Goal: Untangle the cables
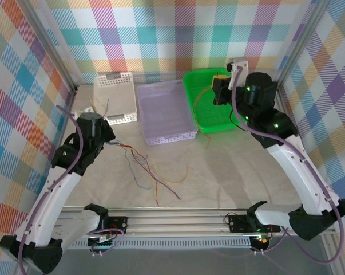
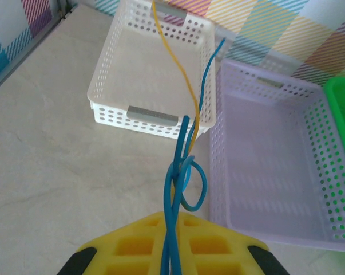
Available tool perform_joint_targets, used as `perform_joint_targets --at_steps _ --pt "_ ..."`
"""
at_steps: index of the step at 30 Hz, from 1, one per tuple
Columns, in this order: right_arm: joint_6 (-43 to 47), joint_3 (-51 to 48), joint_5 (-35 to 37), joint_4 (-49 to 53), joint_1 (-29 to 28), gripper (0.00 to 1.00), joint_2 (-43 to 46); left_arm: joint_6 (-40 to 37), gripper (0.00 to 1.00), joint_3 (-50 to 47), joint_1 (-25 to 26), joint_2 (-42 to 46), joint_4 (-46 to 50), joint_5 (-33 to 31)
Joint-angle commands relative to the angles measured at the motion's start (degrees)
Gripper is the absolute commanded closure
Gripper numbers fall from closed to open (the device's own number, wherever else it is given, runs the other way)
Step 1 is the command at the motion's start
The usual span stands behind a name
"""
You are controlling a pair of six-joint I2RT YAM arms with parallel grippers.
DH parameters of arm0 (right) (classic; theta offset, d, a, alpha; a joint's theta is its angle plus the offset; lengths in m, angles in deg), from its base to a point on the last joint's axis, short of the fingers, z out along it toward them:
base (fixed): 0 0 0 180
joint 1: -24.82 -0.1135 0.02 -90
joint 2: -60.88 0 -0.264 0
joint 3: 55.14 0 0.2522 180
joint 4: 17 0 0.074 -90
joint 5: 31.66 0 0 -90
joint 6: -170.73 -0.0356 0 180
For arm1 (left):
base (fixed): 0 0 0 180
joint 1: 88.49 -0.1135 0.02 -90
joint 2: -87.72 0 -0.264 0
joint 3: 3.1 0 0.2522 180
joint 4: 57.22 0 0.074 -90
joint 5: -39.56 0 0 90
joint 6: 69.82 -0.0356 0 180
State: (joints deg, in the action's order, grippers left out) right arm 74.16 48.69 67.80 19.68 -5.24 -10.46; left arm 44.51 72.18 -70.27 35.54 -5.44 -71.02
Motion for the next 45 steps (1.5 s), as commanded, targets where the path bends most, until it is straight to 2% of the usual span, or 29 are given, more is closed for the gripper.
perform_joint_targets --at_steps 1,7,12,18,25,31,38,45 --pt "5.0 5.68 2.37 -0.87 0.18 1.0 -3.09 -2.54 1.0 -3.98 -0.9 3.26 -7.21 0.77" --pt "8.02 16.7 4.04 2.21 0.18 1.0 -12.85 -2.79 1.0 -7.46 -0.99 7.67 -9.07 -0.79" --pt "9.5 25.77 6.15 4.24 1.26 1.0 -20.0 -3.13 1.0 -7.8 -0.99 7.45 -8.88 -1.51" --pt "6.08 36.39 4.3 5.8 7.14 1.0 -28.28 -3.12 1.0 -7.95 -1.0 6.67 -9.02 -1.04" --pt "2.57 40.36 2.61 3.97 12.12 1.0 -35.7 -3.29 1.0 -8.25 -0.99 6.61 -9.23 -0.8" --pt "2.35 37.96 5.64 4.16 12.41 1.0 -40.6 -3.24 1.0 -8.39 -1.08 6.31 -9.28 0.02" --pt "1.11 23.65 9.58 -0.57 13.92 1.0 -42.49 -3.2 1.0 -8.43 -1.08 6.05 -9.32 0.6" --pt "-4.04 18.56 10.61 4.85 14.6 1.0 -46.47 -3.24 1.0 -8.34 -1.07 5.45 -9.33 1.34"
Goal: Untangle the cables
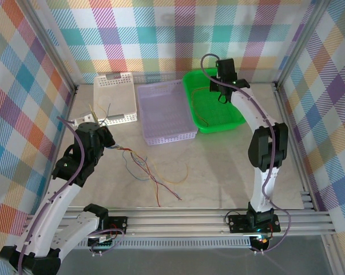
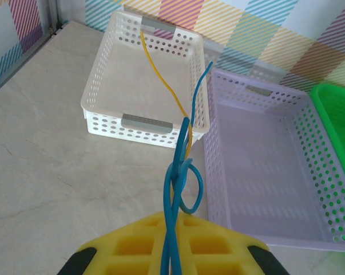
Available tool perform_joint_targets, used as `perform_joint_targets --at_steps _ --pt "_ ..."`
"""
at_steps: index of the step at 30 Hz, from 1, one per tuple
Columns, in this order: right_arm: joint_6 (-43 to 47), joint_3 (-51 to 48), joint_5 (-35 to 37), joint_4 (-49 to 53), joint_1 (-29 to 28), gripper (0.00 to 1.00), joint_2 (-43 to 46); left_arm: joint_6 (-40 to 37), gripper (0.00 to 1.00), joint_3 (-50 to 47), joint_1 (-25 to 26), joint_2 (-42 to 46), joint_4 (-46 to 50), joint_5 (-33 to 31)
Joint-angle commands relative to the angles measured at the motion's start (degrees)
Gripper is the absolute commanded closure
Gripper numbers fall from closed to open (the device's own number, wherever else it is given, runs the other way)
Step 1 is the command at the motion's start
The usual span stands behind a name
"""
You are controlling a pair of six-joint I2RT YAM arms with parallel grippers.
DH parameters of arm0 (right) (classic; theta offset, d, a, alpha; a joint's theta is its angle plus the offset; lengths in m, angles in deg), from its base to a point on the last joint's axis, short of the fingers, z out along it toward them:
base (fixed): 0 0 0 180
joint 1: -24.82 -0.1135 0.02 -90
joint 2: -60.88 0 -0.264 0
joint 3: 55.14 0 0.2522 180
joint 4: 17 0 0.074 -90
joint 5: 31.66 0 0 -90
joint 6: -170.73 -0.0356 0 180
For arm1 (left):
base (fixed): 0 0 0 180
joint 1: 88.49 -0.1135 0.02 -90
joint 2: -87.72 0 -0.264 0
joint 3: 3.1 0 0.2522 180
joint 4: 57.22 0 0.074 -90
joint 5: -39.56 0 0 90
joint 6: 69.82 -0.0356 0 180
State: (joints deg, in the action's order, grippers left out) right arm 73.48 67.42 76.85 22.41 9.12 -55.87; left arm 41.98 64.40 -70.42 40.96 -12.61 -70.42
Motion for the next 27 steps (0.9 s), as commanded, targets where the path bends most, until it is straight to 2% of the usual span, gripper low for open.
perform_joint_targets --at_steps 1,5,10,13,27 --pt "-4.25 0.09 2.37 3.91 0.28 1.0 -2.1 -0.7 1.0 -0.54 -0.93 -0.06 -2.11 0.9" --pt "-6.83 4.63 3.67 12.71 0.84 1.0 -7.66 -0.71 1.0 -0.53 -0.93 -0.17 -2.01 1.3" --pt "-11.86 16.11 5.31 27.24 2.33 1.0 -15.31 -0.69 1.0 -0.39 -0.93 -0.43 -1.94 1.67" --pt "-14.29 20.24 5.4 32.18 3.51 1.0 -17.74 -0.74 1.0 -0.37 -0.92 -0.5 -1.81 1.79" --pt "-14.25 25.56 7.24 38.83 4.37 1.0 -20.93 -1.05 1.0 -0.09 -0.91 -0.98 -1.68 2.93"
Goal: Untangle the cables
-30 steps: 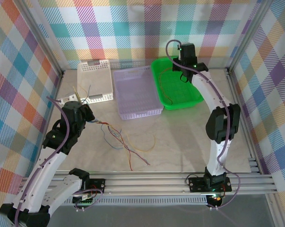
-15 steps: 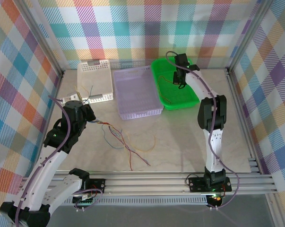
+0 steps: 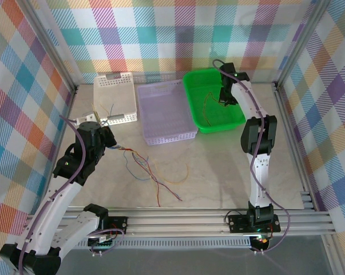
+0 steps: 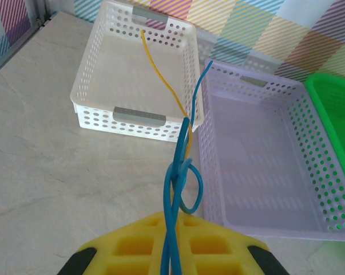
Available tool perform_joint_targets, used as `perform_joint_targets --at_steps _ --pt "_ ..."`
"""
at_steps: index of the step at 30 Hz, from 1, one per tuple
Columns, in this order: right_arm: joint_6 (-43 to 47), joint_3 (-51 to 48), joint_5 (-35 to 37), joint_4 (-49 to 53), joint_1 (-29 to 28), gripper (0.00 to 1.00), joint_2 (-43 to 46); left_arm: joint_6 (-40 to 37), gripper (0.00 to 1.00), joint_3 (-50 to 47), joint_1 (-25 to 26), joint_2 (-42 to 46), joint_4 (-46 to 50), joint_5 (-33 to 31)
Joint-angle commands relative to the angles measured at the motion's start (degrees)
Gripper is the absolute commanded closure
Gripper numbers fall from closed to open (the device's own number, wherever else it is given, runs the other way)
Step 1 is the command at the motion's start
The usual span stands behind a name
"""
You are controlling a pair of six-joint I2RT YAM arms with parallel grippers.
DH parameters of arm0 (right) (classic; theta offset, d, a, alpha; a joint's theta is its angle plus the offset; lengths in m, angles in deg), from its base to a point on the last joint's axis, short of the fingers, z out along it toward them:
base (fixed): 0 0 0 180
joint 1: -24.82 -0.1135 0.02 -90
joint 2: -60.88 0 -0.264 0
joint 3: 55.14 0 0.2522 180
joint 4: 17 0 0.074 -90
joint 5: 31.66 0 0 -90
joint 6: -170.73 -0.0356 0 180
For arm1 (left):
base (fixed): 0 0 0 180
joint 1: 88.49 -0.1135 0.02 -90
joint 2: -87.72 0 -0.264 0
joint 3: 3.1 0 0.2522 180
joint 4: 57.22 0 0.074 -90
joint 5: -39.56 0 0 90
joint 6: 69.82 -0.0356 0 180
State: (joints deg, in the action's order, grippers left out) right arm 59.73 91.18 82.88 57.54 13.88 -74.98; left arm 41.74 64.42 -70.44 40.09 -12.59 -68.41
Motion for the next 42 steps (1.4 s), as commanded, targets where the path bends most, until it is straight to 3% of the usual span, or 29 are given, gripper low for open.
perform_joint_targets --at_steps 1,10,24,30,38,42 --pt "-0.39 2.16 1.59 4.03 -0.48 1.0 -2.07 -0.78 1.0 -0.14 -0.9 -0.22 -1.67 0.95" --pt "1.62 3.69 1.22 4.71 -1.16 0.99 -4.5 -0.92 1.0 0.08 -0.9 -0.68 -1.65 1.45" --pt "1.92 9.56 -0.44 7.38 -1.37 0.69 -7.49 -1.09 1.0 0.42 -0.9 -1.92 -1.51 2.24" --pt "1.66 11.15 -0.56 7.49 -1.37 0.66 -5.86 -1.17 1.0 0.47 -0.9 -2.11 -1.52 2.55" --pt "0.47 10.2 -11.97 4.95 -2.16 0.58 3.55 -1.22 1.0 0.47 -0.9 -2.61 -1.43 2.99" --pt "2.2 -5.41 -21.05 -6.7 -6.05 0.55 16.04 -1.17 1.0 0.79 -0.9 -3.07 -1.34 3.43"
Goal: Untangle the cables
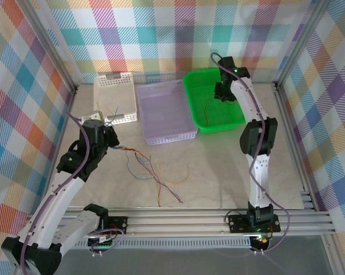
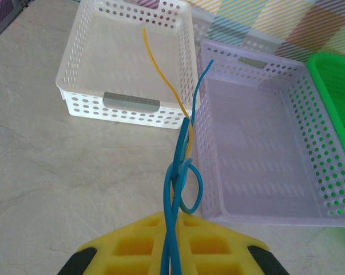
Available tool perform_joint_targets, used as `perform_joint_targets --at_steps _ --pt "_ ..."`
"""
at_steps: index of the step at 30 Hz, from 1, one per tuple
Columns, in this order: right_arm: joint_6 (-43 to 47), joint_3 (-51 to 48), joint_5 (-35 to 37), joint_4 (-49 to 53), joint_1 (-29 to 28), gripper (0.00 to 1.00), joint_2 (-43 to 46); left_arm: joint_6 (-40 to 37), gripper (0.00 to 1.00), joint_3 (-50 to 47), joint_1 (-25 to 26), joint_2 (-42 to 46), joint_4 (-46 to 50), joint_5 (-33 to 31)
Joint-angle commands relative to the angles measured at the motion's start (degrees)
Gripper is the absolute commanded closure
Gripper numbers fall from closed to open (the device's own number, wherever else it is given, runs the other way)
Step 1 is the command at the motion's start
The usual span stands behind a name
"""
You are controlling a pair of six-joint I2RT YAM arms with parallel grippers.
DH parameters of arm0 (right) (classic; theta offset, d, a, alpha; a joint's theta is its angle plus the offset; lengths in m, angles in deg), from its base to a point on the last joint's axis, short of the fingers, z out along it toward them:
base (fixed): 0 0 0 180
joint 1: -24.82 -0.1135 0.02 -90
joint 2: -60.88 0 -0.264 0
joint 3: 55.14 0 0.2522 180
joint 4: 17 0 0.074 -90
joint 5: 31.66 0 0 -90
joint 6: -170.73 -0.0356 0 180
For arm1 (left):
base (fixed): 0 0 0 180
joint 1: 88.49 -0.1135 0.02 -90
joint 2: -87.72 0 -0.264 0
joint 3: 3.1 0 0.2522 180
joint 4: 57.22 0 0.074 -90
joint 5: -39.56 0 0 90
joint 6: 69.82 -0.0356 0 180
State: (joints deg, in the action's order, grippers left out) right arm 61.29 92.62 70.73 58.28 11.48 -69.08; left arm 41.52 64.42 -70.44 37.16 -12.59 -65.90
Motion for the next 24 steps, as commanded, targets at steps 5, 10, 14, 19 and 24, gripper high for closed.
perform_joint_targets --at_steps 5,10,14,19,24 --pt "8.58 -26.87 -18.44 -23.83 -13.8 0.51 24.69 -0.69 1.0 0.99 -0.9 -0.77 -1.16 1.92" --pt "15.2 -43.22 -23.69 -34.44 -26.66 0.51 34.73 -0.16 1.0 1.19 -0.9 -1.17 -0.99 2.47" --pt "15.84 -54.63 -24.55 -41.59 -34.42 0.52 38.66 0.3 1.0 1.09 -0.9 -1.19 -1.33 3.86" --pt "16.26 -62.13 -19.64 -46.69 -41.48 0.54 37.8 0.45 1.0 0.91 -0.9 -1.29 -2.03 6.31" --pt "14.42 -64.94 -18.17 -48.52 -42.07 0.55 35.11 0.46 1.0 0.74 -0.84 -0.89 -2.14 6.76"
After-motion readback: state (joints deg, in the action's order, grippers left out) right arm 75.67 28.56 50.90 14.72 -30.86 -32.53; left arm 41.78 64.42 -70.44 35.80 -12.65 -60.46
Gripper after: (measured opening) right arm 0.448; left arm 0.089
